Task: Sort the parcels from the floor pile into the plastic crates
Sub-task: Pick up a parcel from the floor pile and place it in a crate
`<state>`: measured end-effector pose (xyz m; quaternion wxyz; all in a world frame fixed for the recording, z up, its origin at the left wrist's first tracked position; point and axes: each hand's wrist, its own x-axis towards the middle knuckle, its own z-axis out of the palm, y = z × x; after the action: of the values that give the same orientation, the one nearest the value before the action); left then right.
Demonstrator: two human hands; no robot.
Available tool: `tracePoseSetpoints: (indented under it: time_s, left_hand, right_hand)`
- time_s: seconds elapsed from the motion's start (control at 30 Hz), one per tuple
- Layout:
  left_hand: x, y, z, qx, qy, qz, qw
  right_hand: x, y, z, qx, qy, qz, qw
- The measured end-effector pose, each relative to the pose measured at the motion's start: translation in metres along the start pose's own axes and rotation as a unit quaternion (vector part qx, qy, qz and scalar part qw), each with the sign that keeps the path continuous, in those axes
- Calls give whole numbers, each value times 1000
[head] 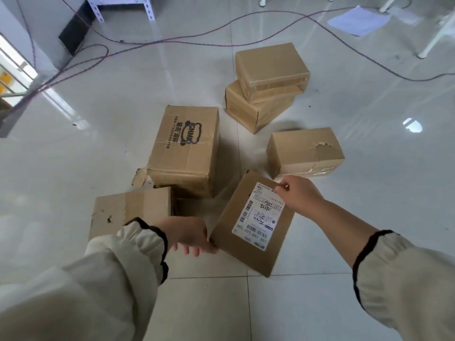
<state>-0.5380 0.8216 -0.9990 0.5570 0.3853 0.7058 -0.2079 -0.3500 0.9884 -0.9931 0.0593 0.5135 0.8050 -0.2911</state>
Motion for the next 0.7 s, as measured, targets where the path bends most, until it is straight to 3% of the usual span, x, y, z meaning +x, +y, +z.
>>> tracePoseSetpoints:
  time_s: [0.13,0.27,0.37,0.43,0.53,0.6,0.7]
  left_hand:
    - [5,-16,-14,-111,49,-14,993]
    - [8,-7,-19,-325,99,-14,941]
    - [12,7,-19,-361,158,17,919]
    - [12,13,-18,-364,188,5,912]
    - [3,13,-13,-383,180,-49,905]
    - [-6,10,-6,-391,93,-85,912]
    - [-16,11,4,-402,-71,-97,908]
  right_hand:
    - [-18,20,-16,-8,-115,58,992]
    - [-46,31,-30,-18,-289,124,949]
    - [-56,34,-30,-65,-347,123,928]
    - [-52,34,-33,-107,-302,128,939]
    - [-40,29,-39,-139,-86,78,983]
    - [-35,17,-37,-117,12,23,993]
    - [-33,0,-21,-112,-10,-46,993]
